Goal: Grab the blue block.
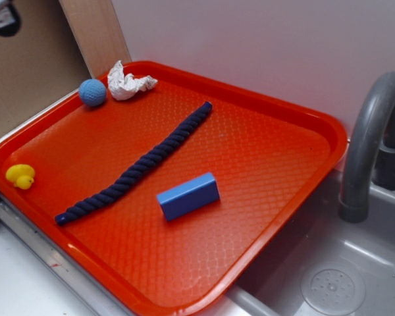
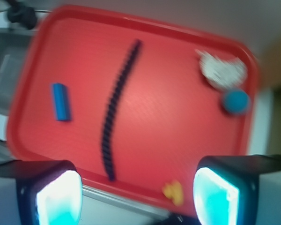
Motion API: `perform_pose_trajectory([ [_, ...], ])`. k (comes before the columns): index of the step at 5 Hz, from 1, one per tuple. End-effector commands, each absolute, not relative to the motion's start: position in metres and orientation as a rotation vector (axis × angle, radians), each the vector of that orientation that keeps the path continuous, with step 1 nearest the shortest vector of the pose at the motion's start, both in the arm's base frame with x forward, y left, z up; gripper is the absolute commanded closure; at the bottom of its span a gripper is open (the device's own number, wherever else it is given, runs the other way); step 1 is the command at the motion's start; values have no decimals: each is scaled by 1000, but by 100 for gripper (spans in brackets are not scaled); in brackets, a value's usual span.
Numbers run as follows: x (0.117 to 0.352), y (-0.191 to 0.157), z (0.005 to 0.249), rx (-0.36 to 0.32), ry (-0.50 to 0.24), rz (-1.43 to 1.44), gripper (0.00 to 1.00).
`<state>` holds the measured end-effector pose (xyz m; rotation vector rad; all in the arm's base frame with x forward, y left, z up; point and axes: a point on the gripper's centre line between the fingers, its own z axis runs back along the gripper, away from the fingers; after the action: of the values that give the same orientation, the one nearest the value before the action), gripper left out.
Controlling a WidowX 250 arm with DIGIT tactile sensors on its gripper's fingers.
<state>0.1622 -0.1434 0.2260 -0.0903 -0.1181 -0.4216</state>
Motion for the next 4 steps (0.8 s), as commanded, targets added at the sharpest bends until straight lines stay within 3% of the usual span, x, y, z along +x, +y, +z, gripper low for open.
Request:
perform_pose_trajectory([
  [1, 159, -217, 209, -133, -95, -519, 0],
  [2, 160, -230, 176, -112, -22, -477, 0],
  [3, 162, -242, 145, -49, 43, -473, 0],
  [4, 161, -256, 124, -49, 98, -550, 0],
])
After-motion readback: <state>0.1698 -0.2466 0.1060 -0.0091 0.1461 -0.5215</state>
